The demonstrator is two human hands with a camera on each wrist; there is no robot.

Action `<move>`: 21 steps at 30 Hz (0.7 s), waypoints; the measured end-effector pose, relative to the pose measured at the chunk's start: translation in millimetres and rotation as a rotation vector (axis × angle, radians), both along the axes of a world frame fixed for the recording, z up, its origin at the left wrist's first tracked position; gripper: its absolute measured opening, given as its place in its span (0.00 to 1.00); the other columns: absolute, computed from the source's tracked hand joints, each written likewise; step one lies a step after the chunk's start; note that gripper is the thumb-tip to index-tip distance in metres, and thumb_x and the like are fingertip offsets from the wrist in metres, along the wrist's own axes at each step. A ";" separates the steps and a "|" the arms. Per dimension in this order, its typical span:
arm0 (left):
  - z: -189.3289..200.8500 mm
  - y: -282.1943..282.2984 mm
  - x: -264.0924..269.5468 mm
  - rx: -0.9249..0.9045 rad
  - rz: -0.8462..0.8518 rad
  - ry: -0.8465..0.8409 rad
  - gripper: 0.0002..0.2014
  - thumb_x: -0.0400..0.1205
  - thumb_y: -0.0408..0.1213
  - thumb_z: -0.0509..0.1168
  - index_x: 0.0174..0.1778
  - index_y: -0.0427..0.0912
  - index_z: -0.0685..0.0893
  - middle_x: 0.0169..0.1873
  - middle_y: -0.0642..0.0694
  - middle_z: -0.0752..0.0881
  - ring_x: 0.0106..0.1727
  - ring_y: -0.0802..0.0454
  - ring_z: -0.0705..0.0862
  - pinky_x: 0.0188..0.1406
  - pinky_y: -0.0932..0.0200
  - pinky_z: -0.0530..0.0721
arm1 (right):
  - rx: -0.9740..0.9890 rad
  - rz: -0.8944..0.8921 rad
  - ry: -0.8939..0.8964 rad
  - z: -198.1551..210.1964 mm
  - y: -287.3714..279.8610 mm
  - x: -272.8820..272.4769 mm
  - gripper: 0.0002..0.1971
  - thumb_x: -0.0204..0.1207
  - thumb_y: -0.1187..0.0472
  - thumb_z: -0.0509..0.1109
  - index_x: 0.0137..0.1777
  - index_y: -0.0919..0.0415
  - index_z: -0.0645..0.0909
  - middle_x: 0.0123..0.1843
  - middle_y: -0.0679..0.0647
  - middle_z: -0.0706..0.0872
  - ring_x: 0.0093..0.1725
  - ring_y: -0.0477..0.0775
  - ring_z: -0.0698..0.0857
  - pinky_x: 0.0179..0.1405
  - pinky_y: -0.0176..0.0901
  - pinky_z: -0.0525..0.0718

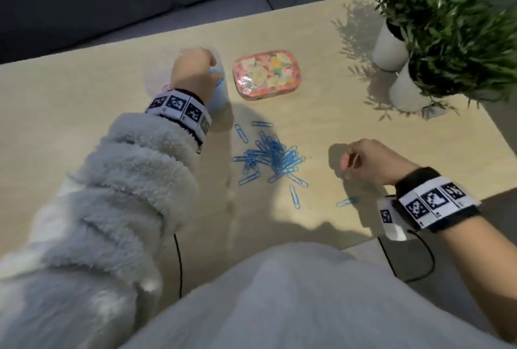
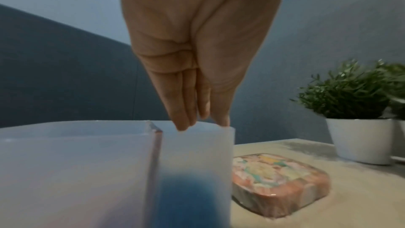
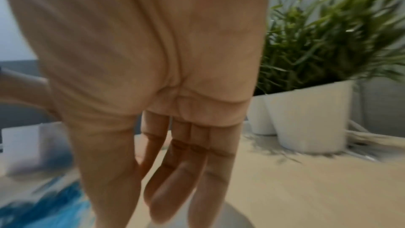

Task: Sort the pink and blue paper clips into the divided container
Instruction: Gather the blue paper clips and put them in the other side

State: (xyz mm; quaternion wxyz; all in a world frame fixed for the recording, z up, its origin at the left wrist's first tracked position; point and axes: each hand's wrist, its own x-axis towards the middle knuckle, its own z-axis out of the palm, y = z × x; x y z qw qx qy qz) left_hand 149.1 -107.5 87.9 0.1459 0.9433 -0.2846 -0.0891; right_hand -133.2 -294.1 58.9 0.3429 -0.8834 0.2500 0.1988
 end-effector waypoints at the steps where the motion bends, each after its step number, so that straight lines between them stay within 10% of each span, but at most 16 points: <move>1: -3.1 4.0 -12.1 -0.054 -0.056 -0.073 0.08 0.78 0.31 0.63 0.49 0.34 0.84 0.48 0.32 0.84 0.53 0.36 0.81 0.57 0.48 0.76 | 0.038 -0.010 0.000 -7.0 0.1 -12.0 0.07 0.62 0.79 0.72 0.34 0.67 0.84 0.28 0.45 0.81 0.25 0.31 0.79 0.29 0.21 0.74; 6: -44.2 43.8 -86.0 -0.103 -0.245 0.242 0.14 0.76 0.36 0.69 0.56 0.37 0.81 0.52 0.39 0.83 0.49 0.45 0.81 0.48 0.54 0.78 | 0.087 -0.101 -0.062 -48.6 8.3 -52.2 0.21 0.62 0.77 0.73 0.32 0.48 0.75 0.33 0.52 0.80 0.31 0.49 0.78 0.35 0.33 0.75; 11: -80.6 58.5 -122.1 -0.060 -0.251 0.335 0.18 0.71 0.35 0.74 0.55 0.37 0.83 0.53 0.37 0.79 0.54 0.40 0.80 0.58 0.47 0.80 | 0.078 -0.065 -0.181 -62.7 36.1 -24.8 0.17 0.67 0.74 0.72 0.29 0.51 0.75 0.28 0.49 0.78 0.26 0.40 0.74 0.34 0.36 0.74; 16: -83.8 53.6 -135.9 -0.106 -0.233 0.290 0.12 0.75 0.33 0.70 0.54 0.37 0.84 0.52 0.37 0.80 0.54 0.38 0.80 0.55 0.45 0.81 | -0.018 0.034 -0.252 -54.9 55.3 25.0 0.02 0.70 0.65 0.73 0.42 0.61 0.82 0.38 0.53 0.80 0.41 0.54 0.79 0.46 0.46 0.77; 21: -74.5 60.8 -141.3 -0.065 -0.280 0.243 0.29 0.71 0.38 0.74 0.69 0.41 0.75 0.64 0.38 0.74 0.63 0.40 0.74 0.66 0.48 0.73 | -0.123 0.189 -0.147 -41.8 50.9 22.5 0.47 0.54 0.47 0.83 0.73 0.58 0.69 0.66 0.57 0.73 0.66 0.57 0.72 0.66 0.51 0.74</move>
